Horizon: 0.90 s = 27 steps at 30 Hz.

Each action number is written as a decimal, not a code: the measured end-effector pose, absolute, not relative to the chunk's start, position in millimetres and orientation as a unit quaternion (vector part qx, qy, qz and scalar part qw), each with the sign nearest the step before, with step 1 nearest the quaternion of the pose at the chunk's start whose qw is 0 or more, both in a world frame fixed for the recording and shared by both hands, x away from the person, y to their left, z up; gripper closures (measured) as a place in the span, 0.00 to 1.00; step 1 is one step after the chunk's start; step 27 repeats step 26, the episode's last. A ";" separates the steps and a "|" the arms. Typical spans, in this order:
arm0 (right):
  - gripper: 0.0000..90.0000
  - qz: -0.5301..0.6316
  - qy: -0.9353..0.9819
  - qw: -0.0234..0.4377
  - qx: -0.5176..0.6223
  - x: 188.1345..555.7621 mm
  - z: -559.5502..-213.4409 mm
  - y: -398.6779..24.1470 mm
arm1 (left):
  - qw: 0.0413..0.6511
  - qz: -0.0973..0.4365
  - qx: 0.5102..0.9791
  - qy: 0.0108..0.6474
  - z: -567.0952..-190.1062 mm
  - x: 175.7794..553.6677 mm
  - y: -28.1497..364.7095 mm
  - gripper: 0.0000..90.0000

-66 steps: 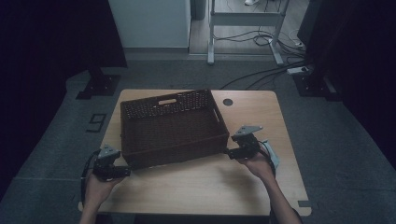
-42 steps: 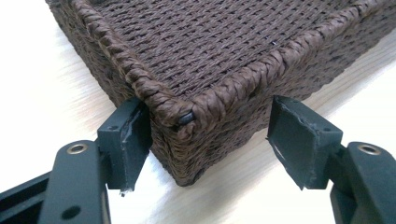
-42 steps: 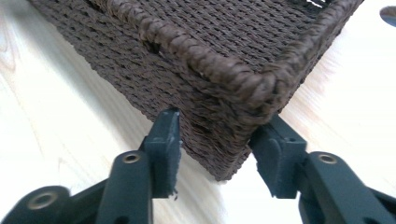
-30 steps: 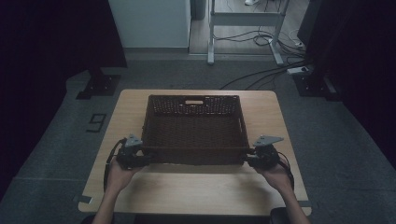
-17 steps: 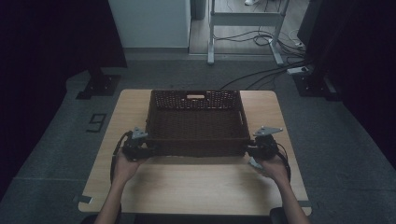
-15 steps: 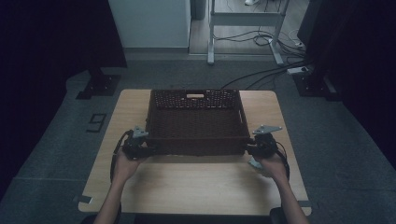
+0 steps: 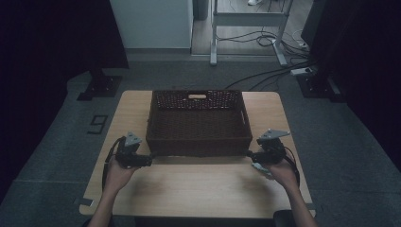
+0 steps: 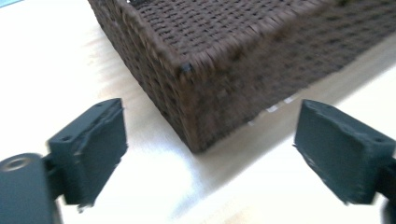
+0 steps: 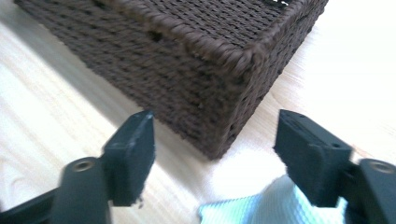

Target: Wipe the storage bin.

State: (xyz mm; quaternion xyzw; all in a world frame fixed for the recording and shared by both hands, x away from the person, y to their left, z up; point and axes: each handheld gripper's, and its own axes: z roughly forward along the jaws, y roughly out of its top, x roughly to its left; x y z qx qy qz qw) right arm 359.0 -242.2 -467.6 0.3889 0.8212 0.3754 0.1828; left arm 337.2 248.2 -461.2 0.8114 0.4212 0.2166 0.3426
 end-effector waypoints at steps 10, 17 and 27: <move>0.14 0.350 0.839 0.174 0.378 325.0 -488.3 -250.5 | 0.334 0.193 0.821 0.421 -489.1 302.0 264.7 0.00; 0.12 0.313 0.852 0.140 0.395 326.6 -523.4 -257.1 | 0.283 0.151 0.847 0.425 -525.3 307.6 268.5 0.00; 0.07 0.285 0.862 0.130 0.398 328.1 -542.5 -256.4 | 0.250 0.136 0.864 0.416 -536.8 309.6 266.2 0.00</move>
